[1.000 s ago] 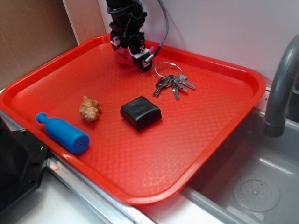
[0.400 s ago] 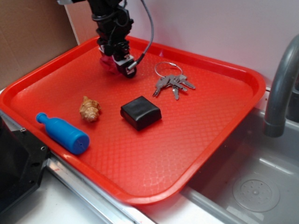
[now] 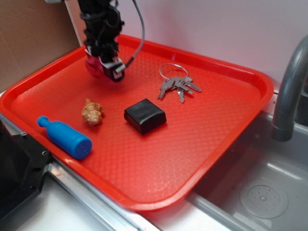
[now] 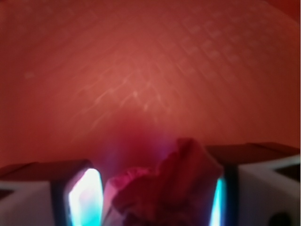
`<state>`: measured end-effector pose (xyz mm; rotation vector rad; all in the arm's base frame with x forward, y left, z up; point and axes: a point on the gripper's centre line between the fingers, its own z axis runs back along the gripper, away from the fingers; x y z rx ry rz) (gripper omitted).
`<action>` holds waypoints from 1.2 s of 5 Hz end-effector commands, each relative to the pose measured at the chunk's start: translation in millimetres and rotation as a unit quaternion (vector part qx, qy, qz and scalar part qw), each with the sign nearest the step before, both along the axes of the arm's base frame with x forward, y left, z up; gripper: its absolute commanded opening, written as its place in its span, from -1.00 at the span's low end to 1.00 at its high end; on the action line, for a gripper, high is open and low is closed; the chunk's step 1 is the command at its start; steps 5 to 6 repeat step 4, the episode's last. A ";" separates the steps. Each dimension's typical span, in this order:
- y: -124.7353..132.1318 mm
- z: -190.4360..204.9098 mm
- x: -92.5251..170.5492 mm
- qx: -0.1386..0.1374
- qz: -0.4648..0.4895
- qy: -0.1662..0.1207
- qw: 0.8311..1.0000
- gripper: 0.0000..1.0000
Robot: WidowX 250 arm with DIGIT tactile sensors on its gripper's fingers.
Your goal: Grab the red paper.
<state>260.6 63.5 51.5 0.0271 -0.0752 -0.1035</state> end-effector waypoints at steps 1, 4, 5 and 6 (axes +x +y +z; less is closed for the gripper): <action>-72.1 118.7 17.9 -0.053 0.057 -0.060 0.995 -1.00; -87.7 186.7 -6.1 -0.075 0.101 -0.043 0.991 -1.00; -87.7 186.7 -6.1 -0.075 0.101 -0.043 0.991 -1.00; -87.7 186.7 -6.1 -0.075 0.101 -0.043 0.991 -1.00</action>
